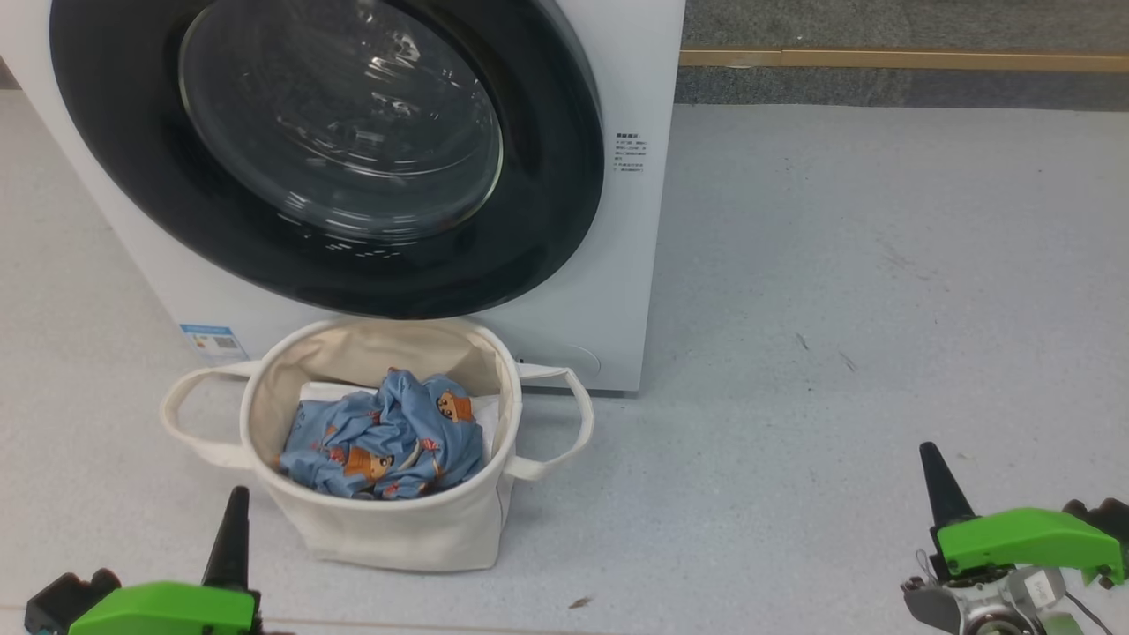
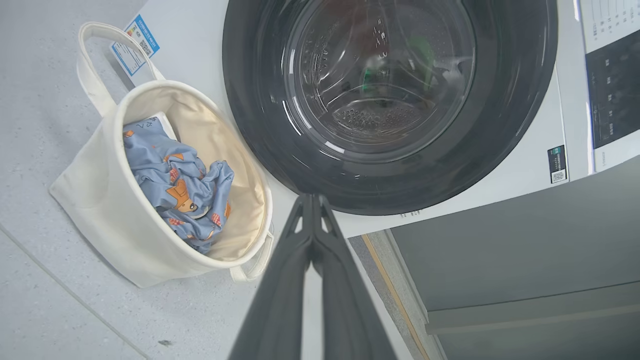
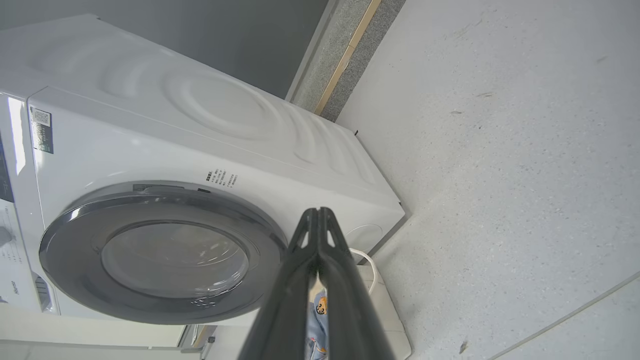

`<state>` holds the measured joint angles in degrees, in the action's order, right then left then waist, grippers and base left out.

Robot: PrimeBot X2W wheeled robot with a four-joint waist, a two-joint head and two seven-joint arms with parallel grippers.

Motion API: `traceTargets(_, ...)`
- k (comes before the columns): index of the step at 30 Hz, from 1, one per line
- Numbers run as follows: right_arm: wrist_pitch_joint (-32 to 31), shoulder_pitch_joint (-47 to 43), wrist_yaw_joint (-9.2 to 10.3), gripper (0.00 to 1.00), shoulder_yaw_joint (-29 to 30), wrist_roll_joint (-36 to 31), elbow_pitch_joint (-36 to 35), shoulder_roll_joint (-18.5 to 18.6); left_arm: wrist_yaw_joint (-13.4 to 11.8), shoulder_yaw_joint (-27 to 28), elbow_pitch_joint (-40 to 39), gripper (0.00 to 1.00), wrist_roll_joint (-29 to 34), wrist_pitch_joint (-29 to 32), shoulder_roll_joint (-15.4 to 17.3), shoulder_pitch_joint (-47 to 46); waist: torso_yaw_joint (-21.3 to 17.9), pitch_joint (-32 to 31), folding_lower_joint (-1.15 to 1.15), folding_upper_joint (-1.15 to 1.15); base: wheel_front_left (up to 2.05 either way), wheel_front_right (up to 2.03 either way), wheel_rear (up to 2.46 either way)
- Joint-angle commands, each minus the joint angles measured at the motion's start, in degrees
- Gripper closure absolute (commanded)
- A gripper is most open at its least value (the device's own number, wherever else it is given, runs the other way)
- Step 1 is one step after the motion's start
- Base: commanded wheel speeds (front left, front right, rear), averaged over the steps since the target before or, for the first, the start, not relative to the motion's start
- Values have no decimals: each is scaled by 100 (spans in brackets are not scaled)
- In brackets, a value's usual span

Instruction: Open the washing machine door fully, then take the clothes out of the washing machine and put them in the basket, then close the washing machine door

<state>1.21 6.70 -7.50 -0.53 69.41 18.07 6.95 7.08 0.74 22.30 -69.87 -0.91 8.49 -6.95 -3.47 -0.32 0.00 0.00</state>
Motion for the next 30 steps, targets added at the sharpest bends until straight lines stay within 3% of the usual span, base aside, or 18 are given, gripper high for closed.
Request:
traceTargets(1, -47, 88, 0, 100, 11, 165, -227, -6, 27, 193, -253, 100, -155, 69, 27, -121, 15, 2, 0, 0, 0, 0, 0)
traceTargets(30, -516, -12, 1, 100, 453, 1648, -351, -255, 37, 459, -647, 100, -1582, 532, -378, 15, 244, 35, 0, 0, 0, 0, 0)
